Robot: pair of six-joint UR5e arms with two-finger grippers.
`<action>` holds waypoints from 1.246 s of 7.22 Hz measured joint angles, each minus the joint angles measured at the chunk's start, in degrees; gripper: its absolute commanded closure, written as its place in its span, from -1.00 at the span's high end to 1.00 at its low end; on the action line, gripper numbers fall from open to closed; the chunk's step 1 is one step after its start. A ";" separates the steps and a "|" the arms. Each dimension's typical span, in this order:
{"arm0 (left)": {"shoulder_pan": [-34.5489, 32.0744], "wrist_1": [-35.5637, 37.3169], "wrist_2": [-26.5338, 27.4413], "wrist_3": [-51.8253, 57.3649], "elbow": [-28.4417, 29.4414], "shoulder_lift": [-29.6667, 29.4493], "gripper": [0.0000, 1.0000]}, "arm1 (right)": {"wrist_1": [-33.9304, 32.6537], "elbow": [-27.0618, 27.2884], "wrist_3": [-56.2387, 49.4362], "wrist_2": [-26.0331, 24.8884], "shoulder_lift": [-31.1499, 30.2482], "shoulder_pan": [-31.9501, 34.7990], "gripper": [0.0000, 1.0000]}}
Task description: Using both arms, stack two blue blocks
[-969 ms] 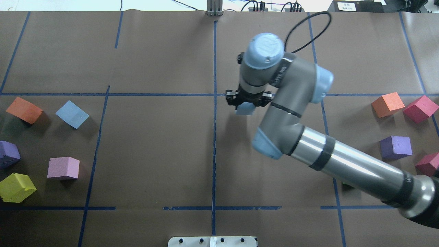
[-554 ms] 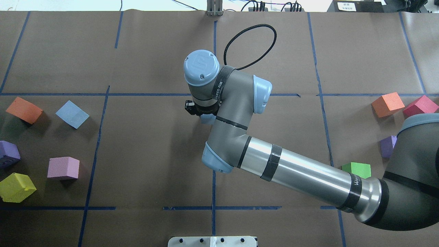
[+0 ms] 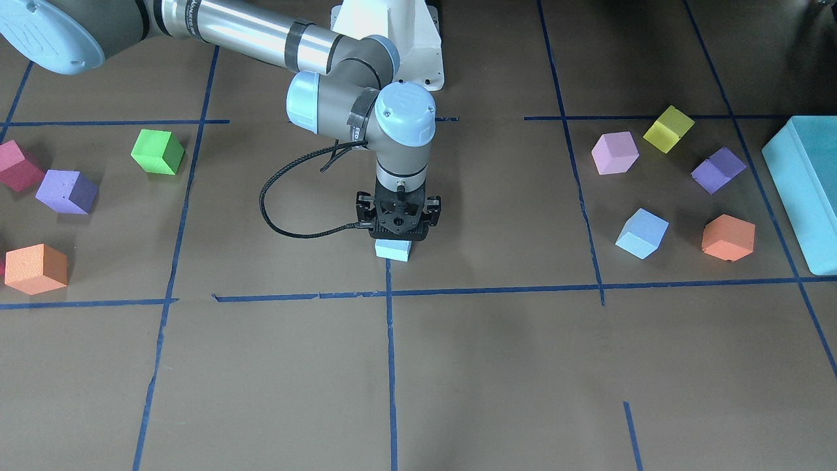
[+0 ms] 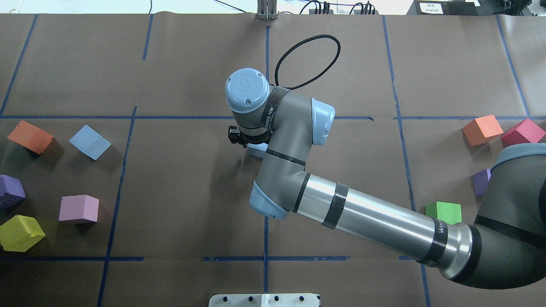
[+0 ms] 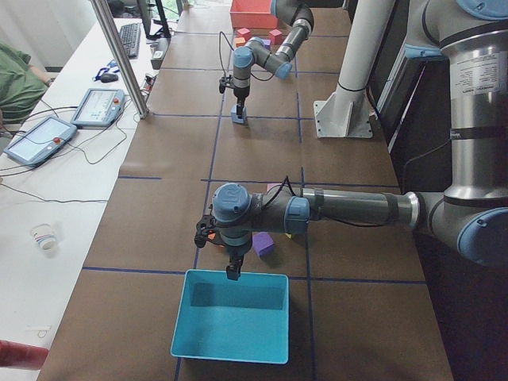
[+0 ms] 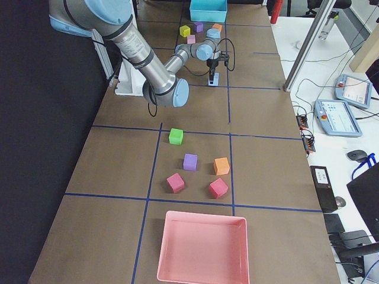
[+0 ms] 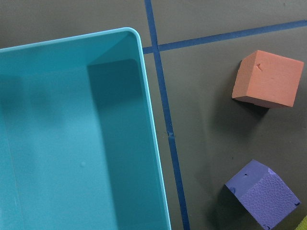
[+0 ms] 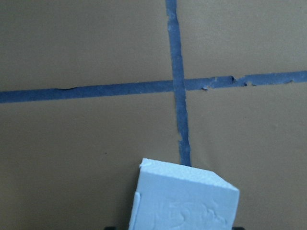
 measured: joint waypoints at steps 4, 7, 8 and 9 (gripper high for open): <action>0.02 -0.10 0.09 0.00 -0.94 0.02 1.00 | -3.60 7.86 -0.97 3.99 -0.80 5.27 0.99; 0.50 -0.81 0.22 -0.33 -2.24 -0.85 1.00 | -10.15 20.59 -17.21 12.28 -11.93 16.78 0.99; 0.53 -2.39 0.14 -0.42 -2.38 -1.83 1.00 | -10.72 24.62 -26.73 14.34 -18.40 21.53 0.99; 0.68 -4.68 0.01 -0.46 -2.21 -2.61 1.00 | -10.92 28.20 -37.19 16.61 -25.34 26.47 0.99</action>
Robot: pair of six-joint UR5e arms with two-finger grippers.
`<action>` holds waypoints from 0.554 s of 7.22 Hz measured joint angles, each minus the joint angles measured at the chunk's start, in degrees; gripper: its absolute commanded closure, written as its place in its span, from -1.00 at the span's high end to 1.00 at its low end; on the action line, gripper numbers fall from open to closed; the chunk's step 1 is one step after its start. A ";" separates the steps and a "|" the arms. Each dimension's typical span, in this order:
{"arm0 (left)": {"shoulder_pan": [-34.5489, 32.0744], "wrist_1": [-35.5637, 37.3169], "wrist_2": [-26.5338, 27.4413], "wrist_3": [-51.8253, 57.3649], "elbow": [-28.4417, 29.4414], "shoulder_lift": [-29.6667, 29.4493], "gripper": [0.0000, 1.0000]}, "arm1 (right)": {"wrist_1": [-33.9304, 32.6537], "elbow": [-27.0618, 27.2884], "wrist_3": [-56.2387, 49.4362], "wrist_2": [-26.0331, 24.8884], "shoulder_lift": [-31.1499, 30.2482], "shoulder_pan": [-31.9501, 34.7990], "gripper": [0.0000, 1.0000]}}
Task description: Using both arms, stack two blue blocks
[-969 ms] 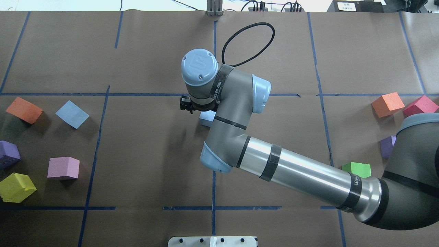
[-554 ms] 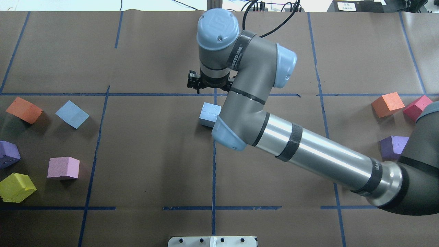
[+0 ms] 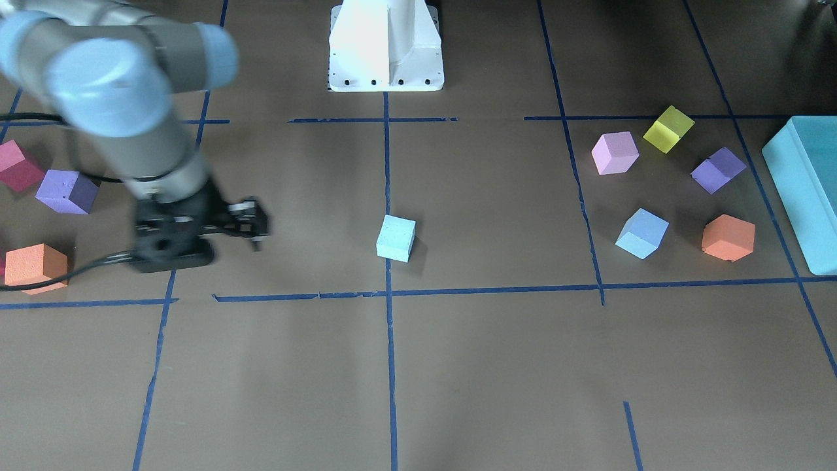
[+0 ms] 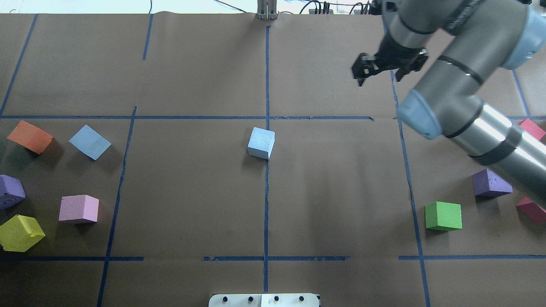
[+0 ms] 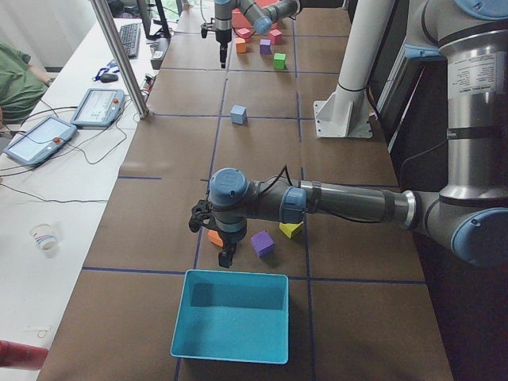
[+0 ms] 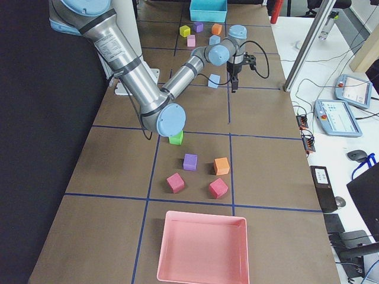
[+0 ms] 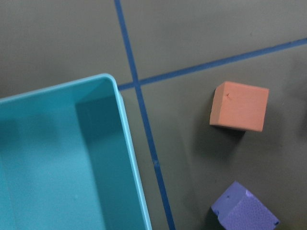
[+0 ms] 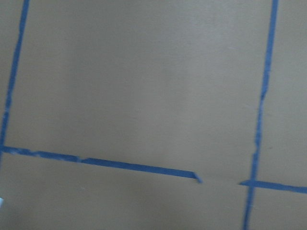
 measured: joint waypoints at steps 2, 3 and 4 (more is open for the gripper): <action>0.40 -2.29 -1.98 -0.16 1.59 -2.73 1.00 | 0.11 5.13 -21.32 4.05 -14.50 9.35 0.99; 0.49 -2.64 -4.36 -0.42 2.81 -3.72 1.00 | 0.26 6.01 -32.76 6.03 -21.40 14.57 0.99; 0.76 -3.36 -5.79 -0.46 3.40 -4.42 1.00 | 0.34 6.22 -42.83 7.46 -27.12 19.97 0.99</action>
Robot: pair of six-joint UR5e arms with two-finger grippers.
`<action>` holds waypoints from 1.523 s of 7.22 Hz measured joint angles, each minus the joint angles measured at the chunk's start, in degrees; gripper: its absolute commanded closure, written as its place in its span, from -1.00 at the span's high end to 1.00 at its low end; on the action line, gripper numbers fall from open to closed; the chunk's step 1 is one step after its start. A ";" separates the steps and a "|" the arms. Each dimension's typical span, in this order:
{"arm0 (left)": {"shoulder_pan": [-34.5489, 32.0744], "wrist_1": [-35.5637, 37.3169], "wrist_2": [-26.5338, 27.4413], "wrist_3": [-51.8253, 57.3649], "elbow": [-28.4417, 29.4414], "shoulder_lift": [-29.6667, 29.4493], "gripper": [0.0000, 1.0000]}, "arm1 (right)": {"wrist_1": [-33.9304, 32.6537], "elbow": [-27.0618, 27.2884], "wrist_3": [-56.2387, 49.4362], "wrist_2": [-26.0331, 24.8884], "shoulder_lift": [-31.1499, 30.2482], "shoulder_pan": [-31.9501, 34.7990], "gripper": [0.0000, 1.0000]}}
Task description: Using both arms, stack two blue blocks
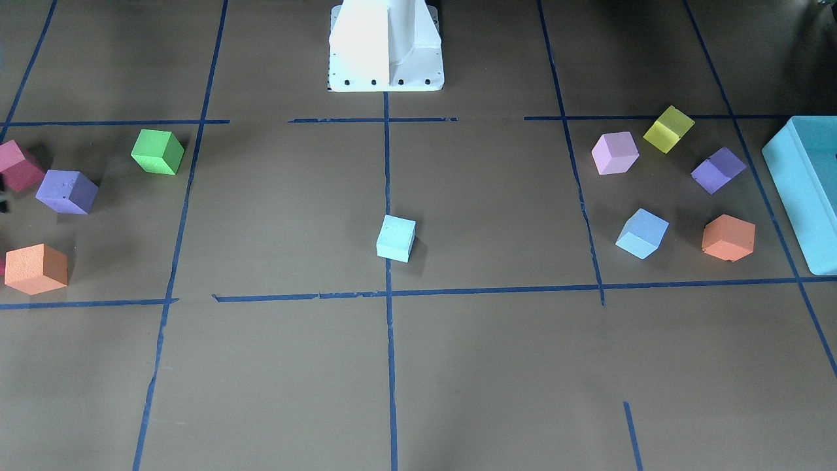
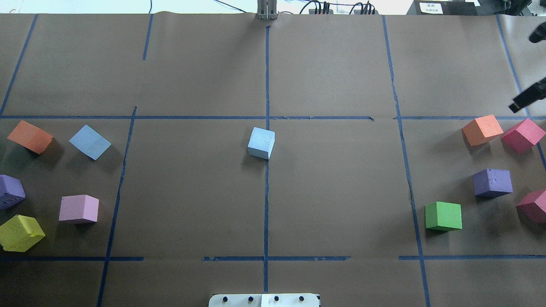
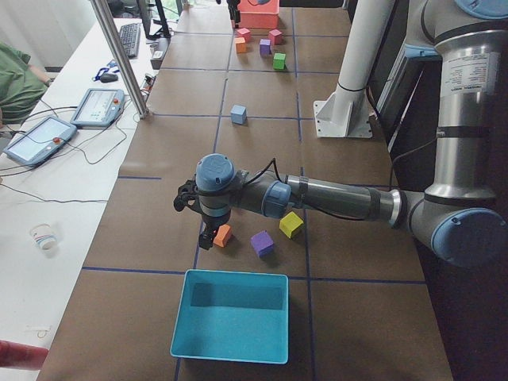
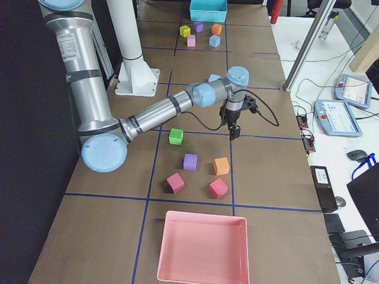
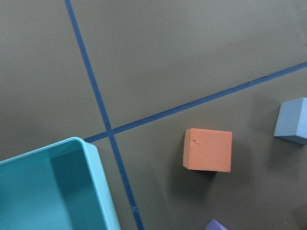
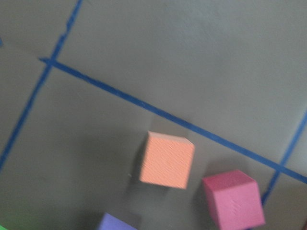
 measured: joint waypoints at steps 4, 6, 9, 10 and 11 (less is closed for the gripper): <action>11.95 -12.84 -0.14 -0.90 0.83 -3.75 0.98 | 0.26 -0.14 -17.16 4.08 -14.29 12.16 0.99; 18.96 -14.11 3.69 -2.34 1.25 -4.89 0.98 | 0.27 -0.43 -17.54 5.57 -14.76 12.56 0.99; 26.98 -16.43 7.98 -12.04 1.95 -5.16 0.98 | 0.28 -0.57 -17.58 5.88 -14.80 12.60 0.99; 29.60 -19.35 10.53 -16.79 3.19 -5.32 0.98 | 0.28 -0.59 -17.58 5.88 -14.81 12.60 0.99; 31.52 -22.41 12.26 -20.94 5.26 -6.05 0.98 | 0.28 -0.58 -17.58 5.90 -14.83 12.61 0.99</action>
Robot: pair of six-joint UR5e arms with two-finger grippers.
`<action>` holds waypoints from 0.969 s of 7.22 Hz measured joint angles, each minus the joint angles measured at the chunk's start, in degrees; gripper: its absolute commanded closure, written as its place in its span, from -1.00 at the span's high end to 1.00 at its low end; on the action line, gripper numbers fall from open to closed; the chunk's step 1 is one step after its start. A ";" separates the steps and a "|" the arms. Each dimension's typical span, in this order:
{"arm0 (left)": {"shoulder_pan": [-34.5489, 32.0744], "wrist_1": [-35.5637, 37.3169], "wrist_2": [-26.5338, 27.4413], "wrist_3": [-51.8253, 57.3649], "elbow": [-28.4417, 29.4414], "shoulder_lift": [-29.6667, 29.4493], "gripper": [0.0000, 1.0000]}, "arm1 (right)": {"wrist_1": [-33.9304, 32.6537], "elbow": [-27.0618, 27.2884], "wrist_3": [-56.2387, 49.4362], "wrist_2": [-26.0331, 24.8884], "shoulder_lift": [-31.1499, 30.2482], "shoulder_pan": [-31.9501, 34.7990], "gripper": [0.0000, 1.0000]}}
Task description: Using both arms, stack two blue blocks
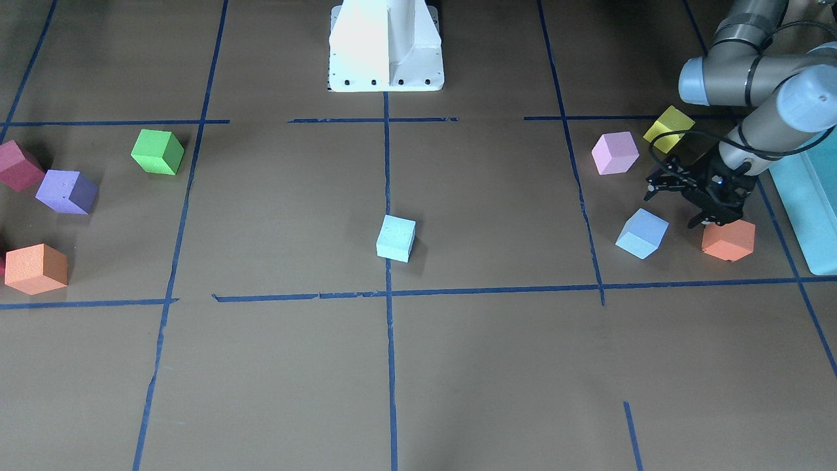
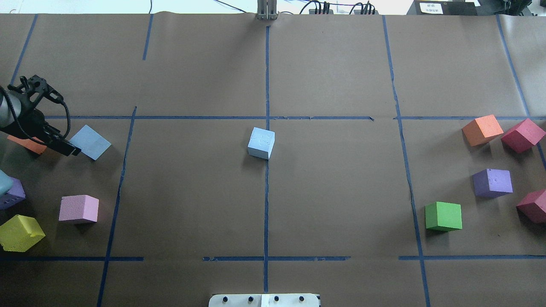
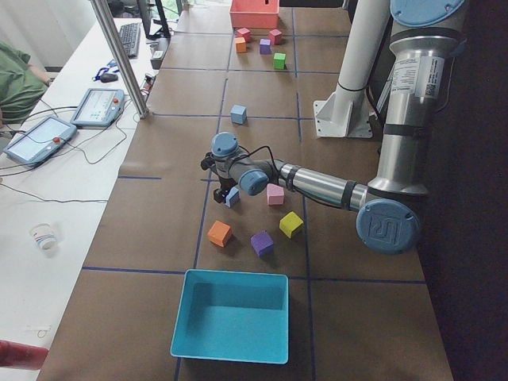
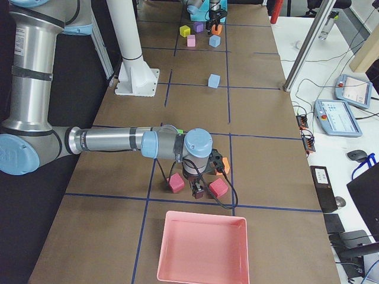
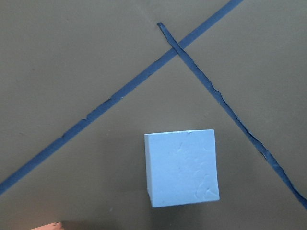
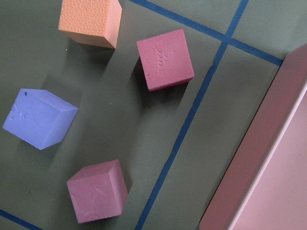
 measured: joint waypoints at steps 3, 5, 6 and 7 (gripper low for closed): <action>2.04 -2.95 1.05 -7.90 4.47 -3.13 0.70 | 0.00 0.07 0.00 0.02 -0.27 0.00 0.99; 2.62 -3.02 1.10 -9.35 6.45 -5.06 -0.05 | 0.00 0.01 0.00 -0.04 -0.35 0.00 0.99; 3.02 -3.02 1.13 -9.44 6.91 -5.49 -0.20 | 0.00 -0.02 0.00 -0.06 -0.35 0.00 0.99; 3.34 -3.01 1.16 -9.44 7.07 -5.67 -0.20 | 0.00 -0.04 0.00 -0.06 -0.34 0.00 0.99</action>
